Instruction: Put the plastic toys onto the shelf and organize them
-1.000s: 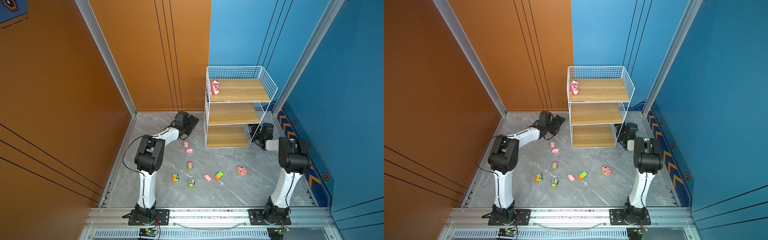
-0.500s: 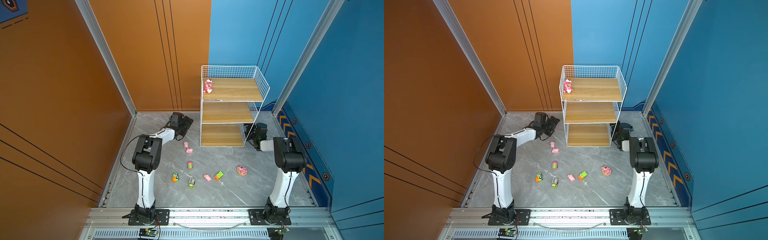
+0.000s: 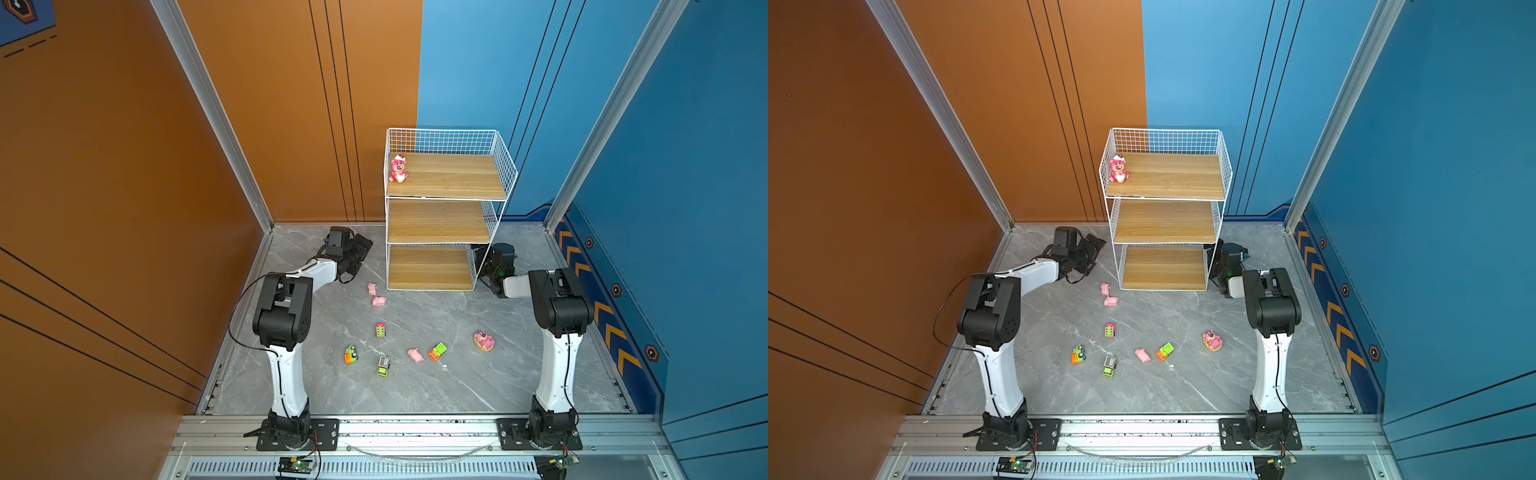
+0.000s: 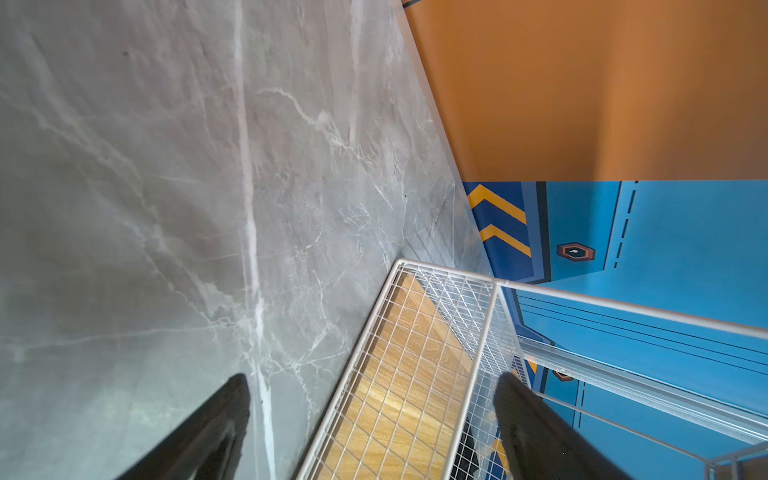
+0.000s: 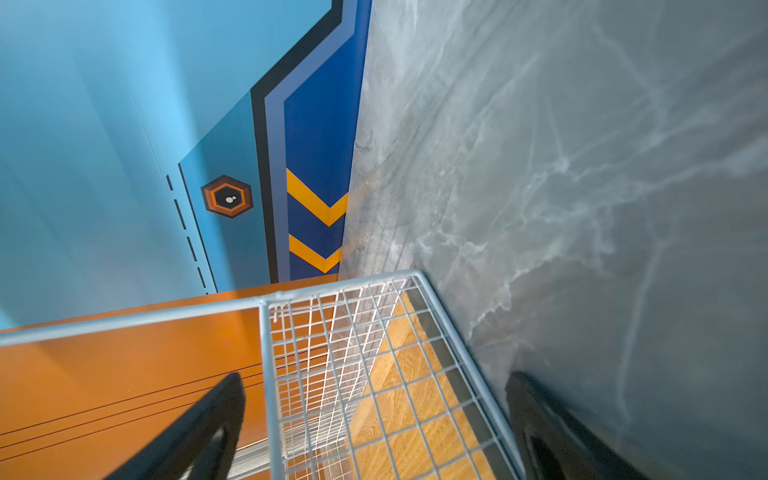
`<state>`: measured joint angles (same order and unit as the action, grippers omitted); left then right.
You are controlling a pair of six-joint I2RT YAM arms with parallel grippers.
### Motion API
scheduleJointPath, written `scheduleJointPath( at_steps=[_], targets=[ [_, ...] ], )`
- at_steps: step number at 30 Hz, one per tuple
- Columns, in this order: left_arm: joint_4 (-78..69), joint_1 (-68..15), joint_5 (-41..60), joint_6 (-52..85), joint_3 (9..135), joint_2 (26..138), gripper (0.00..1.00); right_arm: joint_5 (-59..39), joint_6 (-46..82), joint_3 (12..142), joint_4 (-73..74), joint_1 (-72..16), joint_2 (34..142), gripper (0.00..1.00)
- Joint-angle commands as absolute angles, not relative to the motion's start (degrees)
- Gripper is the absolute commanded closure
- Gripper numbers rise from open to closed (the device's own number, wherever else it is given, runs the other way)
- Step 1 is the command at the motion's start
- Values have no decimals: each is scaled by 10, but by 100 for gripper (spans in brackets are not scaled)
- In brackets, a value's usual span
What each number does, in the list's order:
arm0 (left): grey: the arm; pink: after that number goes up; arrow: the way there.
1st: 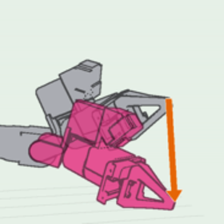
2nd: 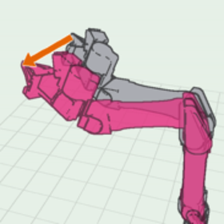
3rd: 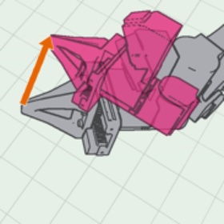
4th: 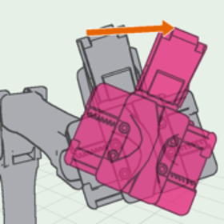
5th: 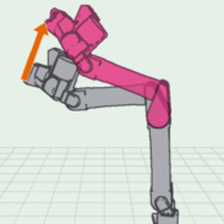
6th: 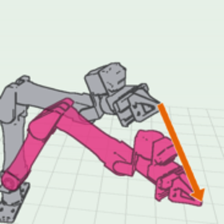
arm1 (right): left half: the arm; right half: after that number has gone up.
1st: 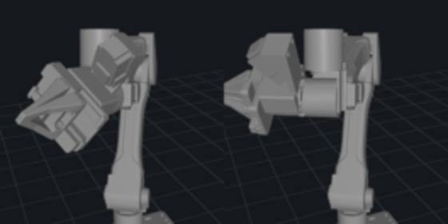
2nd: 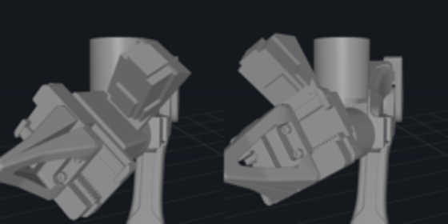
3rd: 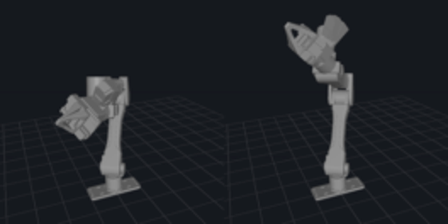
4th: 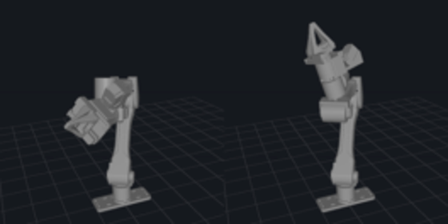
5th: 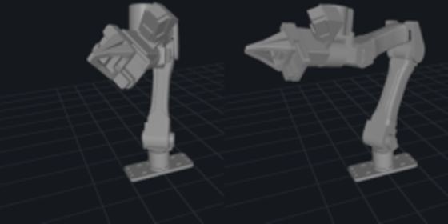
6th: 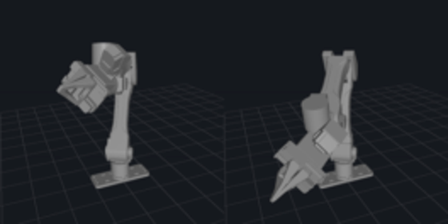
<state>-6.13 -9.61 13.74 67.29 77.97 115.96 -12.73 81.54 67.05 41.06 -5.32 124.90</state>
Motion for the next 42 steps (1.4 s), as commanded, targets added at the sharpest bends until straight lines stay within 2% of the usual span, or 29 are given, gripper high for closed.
scheduleJointPath(
  at_steps=[1, 26, 42],
  targets=[
    [-59, -84, 151, 651, 765, 1132, 6, -131, 825, 703, 397, -81, 1263, 1],
    [-1, -1, 148, 563, 635, 1007, 5, -99, 838, 837, 355, -123, 1321, 0],
    [164, 12, 103, 431, 602, 886, 2, -126, 773, 751, 354, -34, 1245, 0]
  ],
)
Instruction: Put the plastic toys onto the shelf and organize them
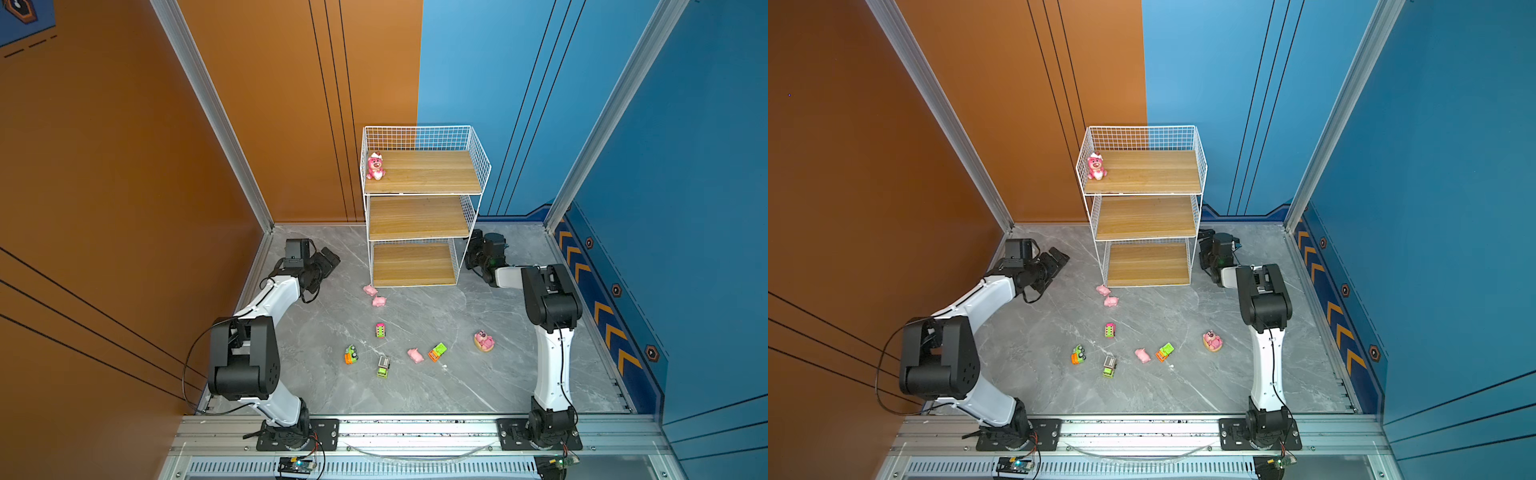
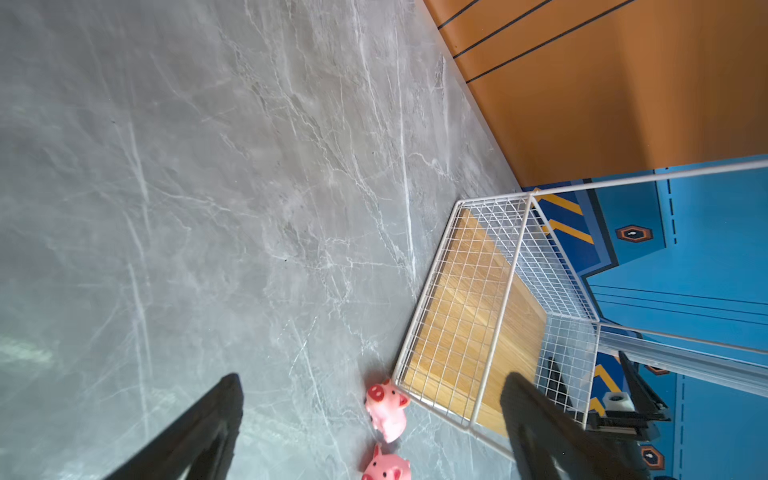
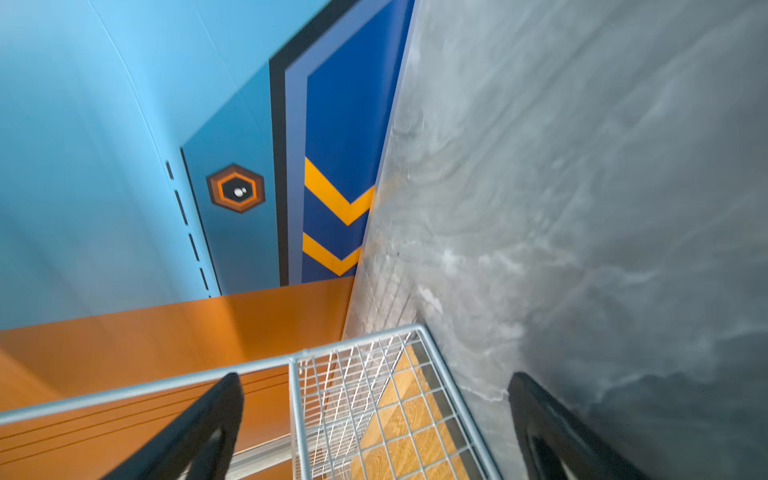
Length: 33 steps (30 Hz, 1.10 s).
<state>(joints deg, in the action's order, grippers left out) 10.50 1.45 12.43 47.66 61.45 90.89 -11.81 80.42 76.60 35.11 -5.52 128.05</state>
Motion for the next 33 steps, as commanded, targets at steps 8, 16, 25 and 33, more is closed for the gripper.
scheduleJointPath(
  at_steps=[8, 16, 25, 33],
  targets=[
    [254, -9, 70, 359, 569, 818, 1, -125, 647, 673, 255, 21, 1110, 0],
    [335, -66, 31, 308, 541, 773, 0, -35, 447, 555, 46, -15, 890, 0],
    [342, -131, -20, 294, 476, 732, 0, 41, 268, 413, -107, -221, 643, 3],
    [338, -145, -27, 301, 464, 731, 0, 55, 211, 423, -149, -421, 673, 8]
  ],
)
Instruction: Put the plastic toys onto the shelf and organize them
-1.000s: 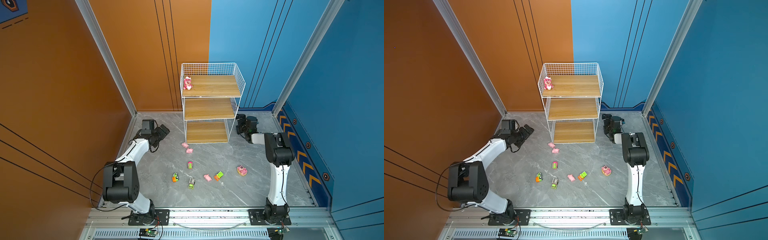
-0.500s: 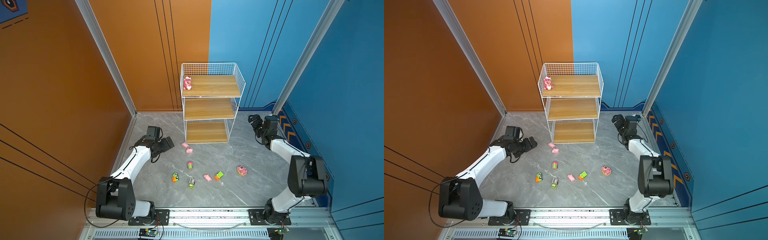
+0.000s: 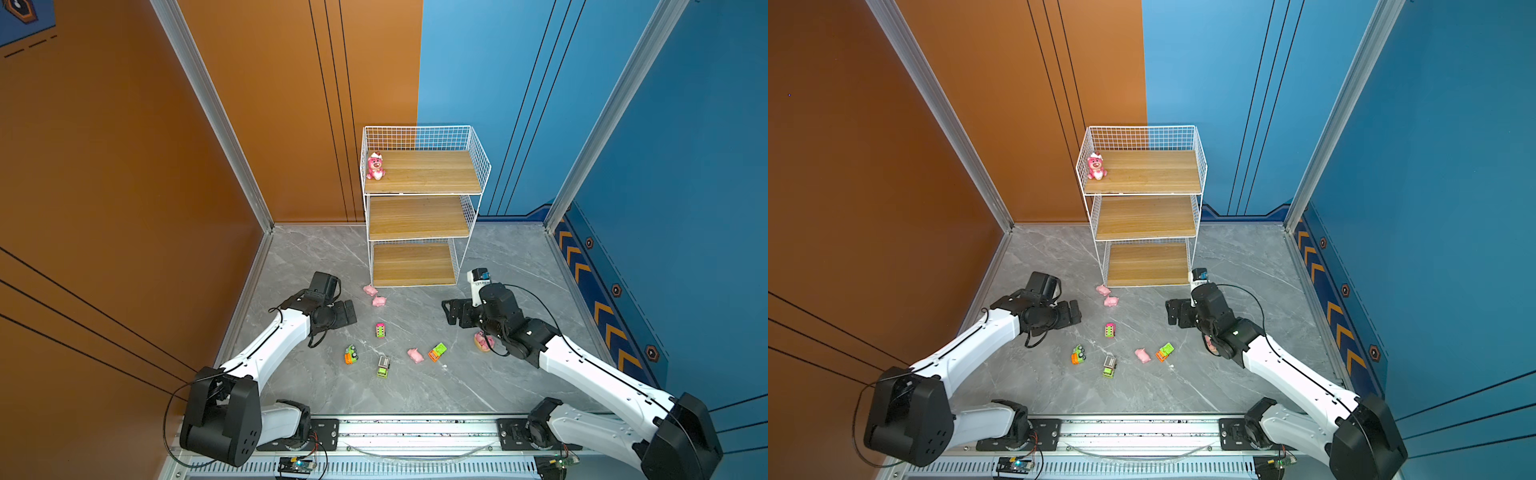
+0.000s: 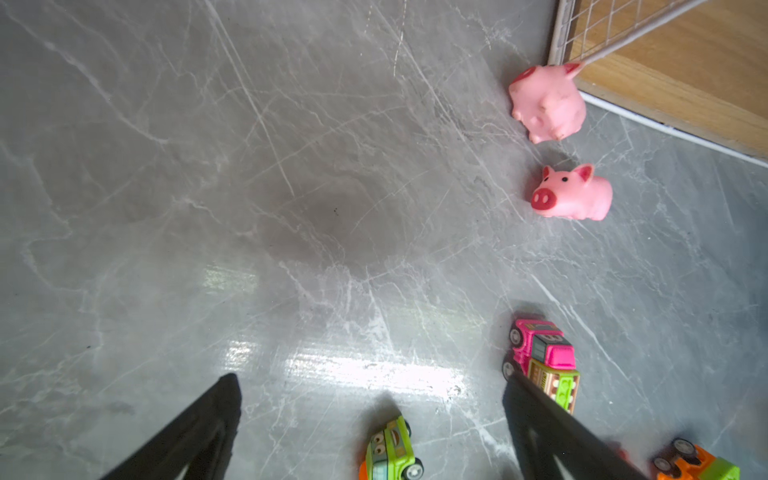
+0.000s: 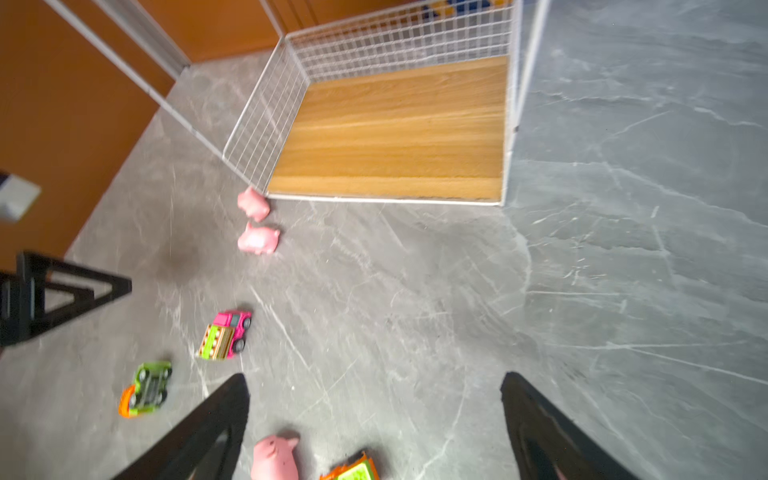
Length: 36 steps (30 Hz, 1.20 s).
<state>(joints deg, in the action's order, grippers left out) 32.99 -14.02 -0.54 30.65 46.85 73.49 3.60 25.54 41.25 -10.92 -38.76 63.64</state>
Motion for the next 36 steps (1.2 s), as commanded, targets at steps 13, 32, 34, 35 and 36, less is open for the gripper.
scheduleJointPath(
  at_steps=[13, 32, 34, 35, 36],
  targets=[
    [313, -160, -13, 323, 447, 731, 0, 1, 150, 506, -206, -529, 851, 29],
    [271, -154, 3, 329, 416, 699, 0, 4, 100, 543, -220, -578, 945, 51],
    [267, -155, 2, 333, 410, 695, 0, 10, 100, 549, -223, -578, 952, 55],
    [264, -155, 2, 334, 408, 692, 0, 9, 99, 553, -223, -578, 956, 57],
    [262, -156, 2, 336, 405, 690, 0, 9, 97, 556, -224, -579, 960, 59]
  ],
)
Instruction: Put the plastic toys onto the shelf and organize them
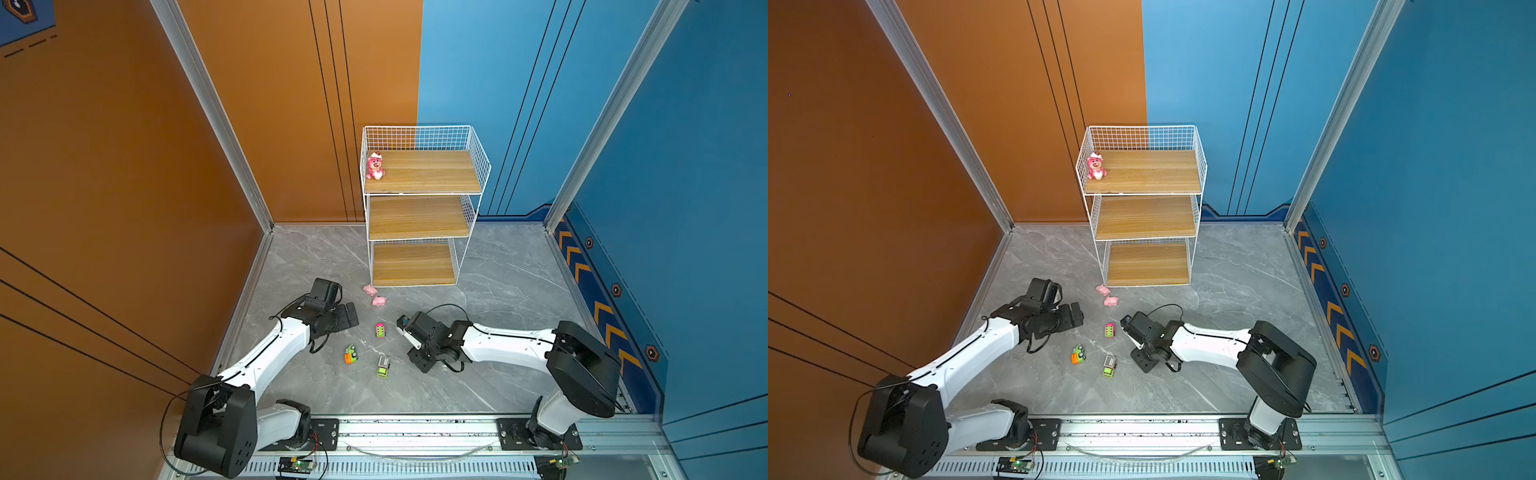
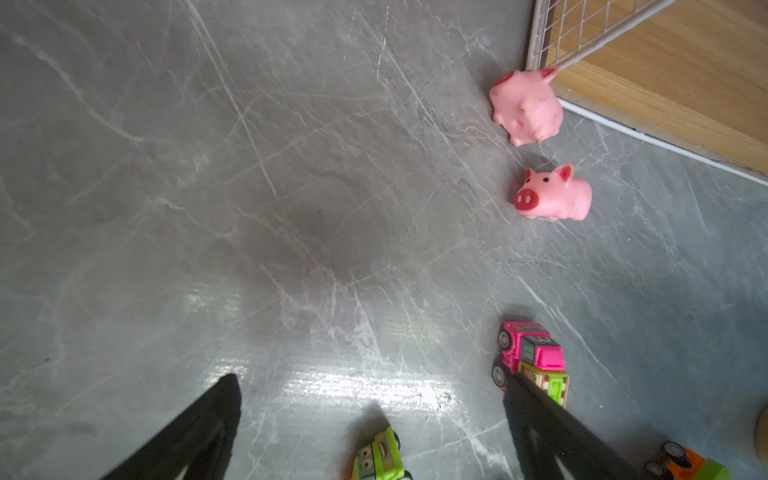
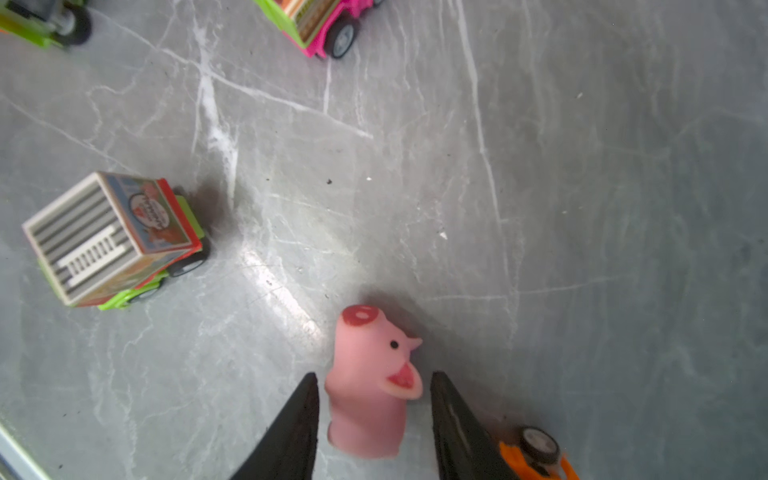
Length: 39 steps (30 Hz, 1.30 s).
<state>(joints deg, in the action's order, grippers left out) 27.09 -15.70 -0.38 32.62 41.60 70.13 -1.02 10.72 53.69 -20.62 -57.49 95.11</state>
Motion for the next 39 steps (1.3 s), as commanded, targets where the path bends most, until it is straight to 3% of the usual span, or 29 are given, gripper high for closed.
scheduleJointPath(
  at_steps=[1, 7, 14, 21, 30, 39],
  targets=[
    [260, -156, 1, 335, 403, 688, 0, 8, 95, 559, -224, -580, 964, 61],
    [250, -155, -3, 339, 396, 673, 0, 81, 76, 596, -259, -587, 978, 73],
    [240, -153, -14, 344, 391, 656, 0, 202, 33, 625, -260, -576, 981, 73],
    [226, -154, -8, 353, 374, 647, 0, 350, -31, 665, -199, -573, 1061, 73],
    [225, -158, -16, 368, 357, 614, 0, 397, -66, 684, -149, -571, 1131, 72],
    [203, -159, -11, 371, 347, 622, 0, 388, -37, 669, -157, -603, 1139, 62]
  ],
)
